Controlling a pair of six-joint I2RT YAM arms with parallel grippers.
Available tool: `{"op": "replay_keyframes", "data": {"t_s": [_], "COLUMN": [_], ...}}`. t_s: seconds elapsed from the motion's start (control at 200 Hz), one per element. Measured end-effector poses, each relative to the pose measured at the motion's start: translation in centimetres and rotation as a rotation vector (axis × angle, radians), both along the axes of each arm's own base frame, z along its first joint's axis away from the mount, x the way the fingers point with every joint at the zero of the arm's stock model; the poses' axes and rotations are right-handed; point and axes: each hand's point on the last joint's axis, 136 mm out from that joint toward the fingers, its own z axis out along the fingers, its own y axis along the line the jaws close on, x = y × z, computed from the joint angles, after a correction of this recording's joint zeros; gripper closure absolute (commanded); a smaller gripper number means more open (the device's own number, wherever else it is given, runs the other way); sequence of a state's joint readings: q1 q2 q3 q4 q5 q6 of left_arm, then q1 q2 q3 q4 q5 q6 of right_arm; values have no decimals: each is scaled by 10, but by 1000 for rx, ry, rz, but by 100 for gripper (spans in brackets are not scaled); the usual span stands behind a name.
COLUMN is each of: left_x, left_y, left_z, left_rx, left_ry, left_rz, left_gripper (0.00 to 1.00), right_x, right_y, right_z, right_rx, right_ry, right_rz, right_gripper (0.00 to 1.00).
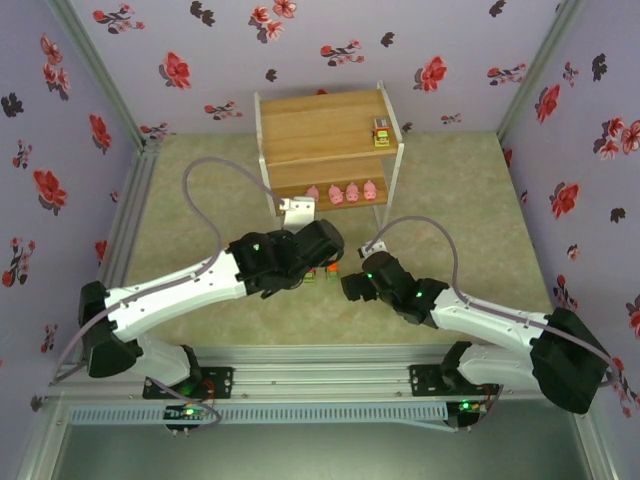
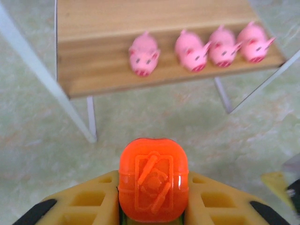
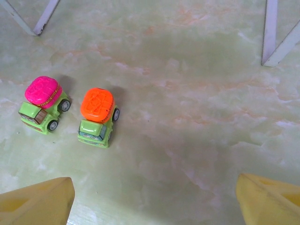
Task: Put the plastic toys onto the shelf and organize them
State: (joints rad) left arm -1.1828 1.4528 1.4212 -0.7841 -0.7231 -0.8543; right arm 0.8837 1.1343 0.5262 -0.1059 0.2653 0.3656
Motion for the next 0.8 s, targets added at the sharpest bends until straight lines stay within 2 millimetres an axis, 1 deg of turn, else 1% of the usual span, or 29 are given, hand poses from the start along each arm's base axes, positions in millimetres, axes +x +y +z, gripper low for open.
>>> {"op": "replay_keyframes", "data": {"t_s": [0.13, 0.35, 0.585, 0.8], "left_x": [10, 30, 47, 60], "left_y": [-20, -49, -68, -82], "left_z": [26, 55, 75, 91], "left_rx": [-3, -1, -6, -18], "left_ry": [-43, -94, -128, -159], "left_rz": [-29, -53, -60, -65], "left_gripper": [75, 75, 75, 75], "right_x": [0, 0, 0, 0], "right_y": [0, 0, 0, 0], "right_z": [0, 0, 6, 6], "right_rx": [2, 2, 18, 13], "right_ry": [-1, -2, -15, -17], "right_rz": [0, 0, 0, 5], "right_gripper": [10, 10, 10, 10]}}
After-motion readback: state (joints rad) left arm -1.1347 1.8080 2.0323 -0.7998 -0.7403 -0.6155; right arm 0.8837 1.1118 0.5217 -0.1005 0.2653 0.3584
